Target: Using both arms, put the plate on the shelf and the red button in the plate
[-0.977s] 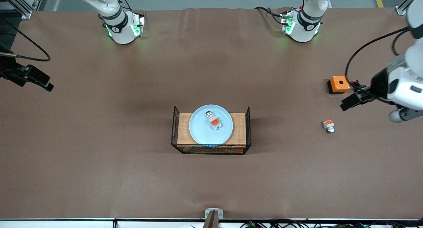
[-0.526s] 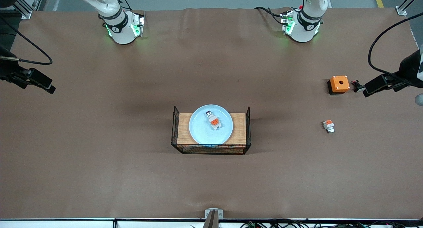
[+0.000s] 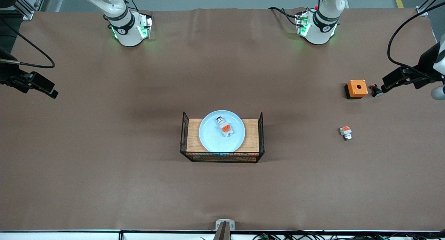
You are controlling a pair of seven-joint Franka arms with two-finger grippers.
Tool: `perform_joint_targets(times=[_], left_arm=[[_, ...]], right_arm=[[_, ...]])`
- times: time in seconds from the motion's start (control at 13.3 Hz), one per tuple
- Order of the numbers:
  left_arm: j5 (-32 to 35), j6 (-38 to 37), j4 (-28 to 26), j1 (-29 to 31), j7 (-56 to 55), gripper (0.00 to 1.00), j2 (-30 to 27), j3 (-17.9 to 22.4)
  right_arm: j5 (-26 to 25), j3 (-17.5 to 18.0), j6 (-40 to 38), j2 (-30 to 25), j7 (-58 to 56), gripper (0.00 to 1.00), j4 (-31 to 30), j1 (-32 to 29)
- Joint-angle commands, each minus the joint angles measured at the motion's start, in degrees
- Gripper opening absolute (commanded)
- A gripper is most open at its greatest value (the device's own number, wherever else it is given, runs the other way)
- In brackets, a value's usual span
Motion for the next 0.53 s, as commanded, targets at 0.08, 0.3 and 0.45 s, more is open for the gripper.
perform_joint_targets(times=[0.08,0.3,0.45], left_arm=[[-0.5,1.55,-9.61,-9.77,3.48,1.0,-8.59,9.71],[-1.29,3.75,-15.07,-13.92,5.5,1.0,-12.82,14.38],[-1.29,3.4,-14.64,-13.75,5.6,1.0,-13.09,14.12]], right_arm=[[-0.36,0.21,-0.91,0.42,-4.67,1.0,1.31,-0.69],[-0.1,0.04,-1.52,0.33,-7.33,1.0,1.4,-1.13],[-0.19,-0.05,-1.61,0.24,-7.33,1.0,1.4,-1.31]])
